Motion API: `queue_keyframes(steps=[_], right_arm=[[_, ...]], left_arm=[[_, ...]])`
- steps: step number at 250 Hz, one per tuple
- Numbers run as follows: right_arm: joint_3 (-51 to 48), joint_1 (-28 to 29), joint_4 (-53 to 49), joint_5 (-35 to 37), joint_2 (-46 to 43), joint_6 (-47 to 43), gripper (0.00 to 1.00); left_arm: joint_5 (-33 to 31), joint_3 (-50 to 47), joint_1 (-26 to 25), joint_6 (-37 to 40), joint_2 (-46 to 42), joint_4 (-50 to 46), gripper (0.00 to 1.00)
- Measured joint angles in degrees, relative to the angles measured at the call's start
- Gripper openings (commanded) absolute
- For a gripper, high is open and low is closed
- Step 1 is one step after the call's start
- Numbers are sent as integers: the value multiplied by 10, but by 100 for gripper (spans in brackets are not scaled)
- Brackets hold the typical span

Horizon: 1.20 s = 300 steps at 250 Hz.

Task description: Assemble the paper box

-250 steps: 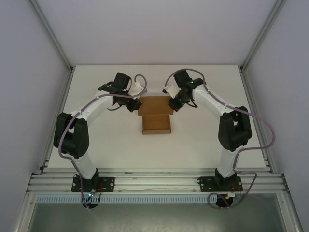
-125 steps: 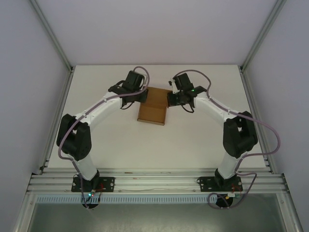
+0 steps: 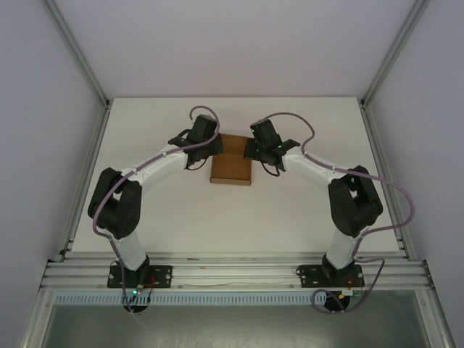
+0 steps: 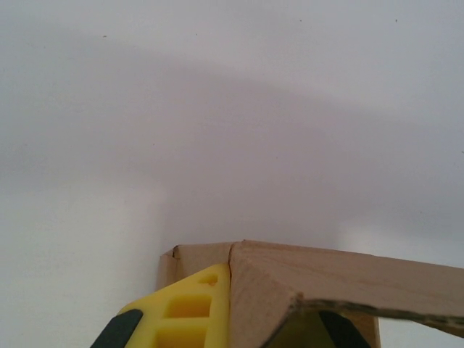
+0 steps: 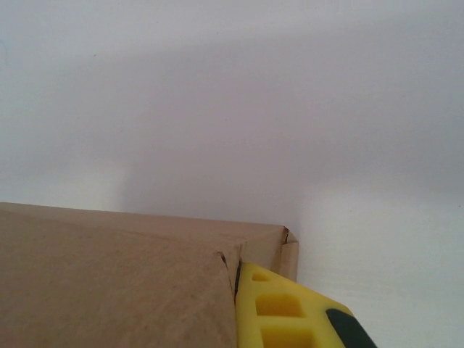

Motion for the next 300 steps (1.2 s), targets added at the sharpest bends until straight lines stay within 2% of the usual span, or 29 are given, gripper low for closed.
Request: queue_keyframes(steps=[47, 107, 151, 179, 198, 235, 249, 287, 300], right_arm=[[-12, 11, 11, 43, 0, -5, 1], [-71, 28, 46, 84, -9, -35, 3], [-124, 42, 87, 100, -39, -51, 3], [-148, 48, 106, 108, -55, -59, 4], [-161, 54, 113, 120, -62, -64, 4], [-176, 72, 124, 148, -69, -66, 4], [-180, 83, 129, 161, -69, -68, 4], [-200, 104, 143, 190, -78, -67, 4], [-209, 107, 152, 195, -82, -66, 4]], left_arm=[[0, -9, -2, -8, 6, 14, 0], [18, -136, -23, 27, -41, 97, 0], [24, -187, -31, 42, -74, 136, 0], [35, -204, -33, 44, -88, 147, 12], [45, -212, -35, 46, -98, 147, 16], [61, -223, -39, 47, -119, 138, 37], [64, -226, -39, 42, -130, 131, 41], [63, -242, -39, 38, -177, 110, 73], [61, -248, -39, 30, -195, 100, 79]])
